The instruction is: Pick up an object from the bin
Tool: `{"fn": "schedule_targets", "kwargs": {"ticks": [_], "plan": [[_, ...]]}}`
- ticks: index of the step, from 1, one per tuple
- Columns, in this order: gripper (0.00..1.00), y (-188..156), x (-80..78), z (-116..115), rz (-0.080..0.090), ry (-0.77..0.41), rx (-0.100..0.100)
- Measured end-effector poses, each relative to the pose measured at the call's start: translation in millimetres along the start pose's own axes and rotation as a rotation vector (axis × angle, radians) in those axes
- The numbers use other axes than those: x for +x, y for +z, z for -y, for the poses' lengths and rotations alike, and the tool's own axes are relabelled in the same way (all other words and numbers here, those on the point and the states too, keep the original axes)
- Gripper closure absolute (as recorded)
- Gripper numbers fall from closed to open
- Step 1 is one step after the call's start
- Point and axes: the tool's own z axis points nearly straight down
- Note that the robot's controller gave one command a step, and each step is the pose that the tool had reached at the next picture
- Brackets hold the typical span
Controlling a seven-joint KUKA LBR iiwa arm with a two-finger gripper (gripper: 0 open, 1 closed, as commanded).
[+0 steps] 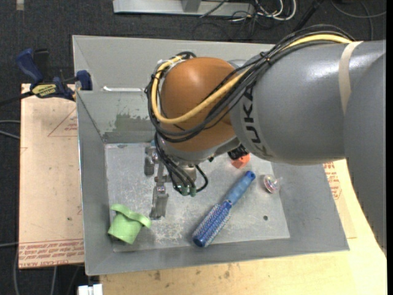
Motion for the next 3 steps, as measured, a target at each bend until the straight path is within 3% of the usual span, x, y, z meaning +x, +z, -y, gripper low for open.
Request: {"fn": "schedule_targets", "kwargs": {"ticks": [1,2,3], "plan": [[0.0,145.6,5.3,7.1,0.001,-0.232,0.001],[1.0,141.9,3.3,7.1,0.006,-0.23,0.0],[1.0,30.8,-25.5,6.9,0.019,-0.203,-0.003]]}}
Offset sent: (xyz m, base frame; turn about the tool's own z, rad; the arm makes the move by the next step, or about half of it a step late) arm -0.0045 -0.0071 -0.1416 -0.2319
